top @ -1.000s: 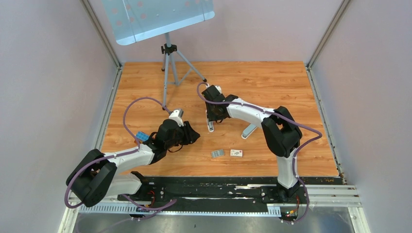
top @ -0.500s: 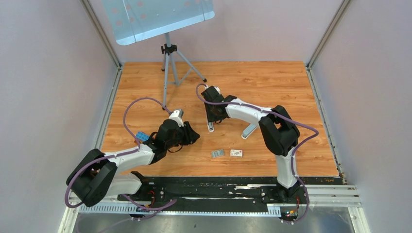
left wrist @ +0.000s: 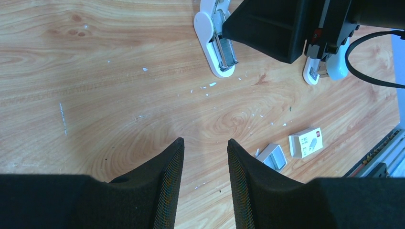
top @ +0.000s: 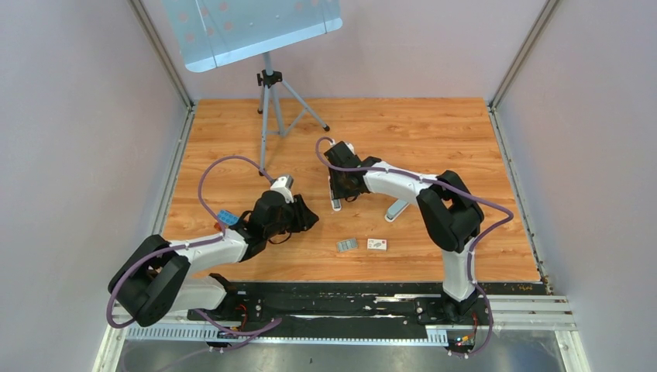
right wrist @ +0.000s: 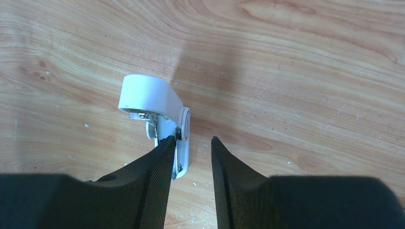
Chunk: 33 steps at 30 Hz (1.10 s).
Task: Load the staples into the stapler
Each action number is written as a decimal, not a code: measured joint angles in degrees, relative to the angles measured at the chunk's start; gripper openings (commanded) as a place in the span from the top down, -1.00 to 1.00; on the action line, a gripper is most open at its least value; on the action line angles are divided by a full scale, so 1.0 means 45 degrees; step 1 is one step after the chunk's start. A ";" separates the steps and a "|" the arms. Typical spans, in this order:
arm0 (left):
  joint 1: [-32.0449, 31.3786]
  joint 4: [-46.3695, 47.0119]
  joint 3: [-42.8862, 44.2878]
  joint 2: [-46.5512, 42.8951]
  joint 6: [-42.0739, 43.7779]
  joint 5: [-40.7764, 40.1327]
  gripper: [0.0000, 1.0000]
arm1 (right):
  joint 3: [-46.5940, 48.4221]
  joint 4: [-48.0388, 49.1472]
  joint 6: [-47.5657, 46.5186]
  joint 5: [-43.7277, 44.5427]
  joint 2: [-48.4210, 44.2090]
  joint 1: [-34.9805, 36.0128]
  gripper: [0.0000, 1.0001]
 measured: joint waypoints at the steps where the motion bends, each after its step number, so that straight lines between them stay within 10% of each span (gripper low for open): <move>1: 0.0000 0.0019 0.0000 0.0039 0.0005 0.0000 0.16 | -0.0015 -0.0005 0.0005 -0.0005 -0.0015 0.0000 0.25; 33: 0.0005 0.5309 0.1569 0.5508 -0.0155 0.1205 0.15 | 0.1438 0.1885 -0.0491 -0.6853 0.0515 -0.2851 0.20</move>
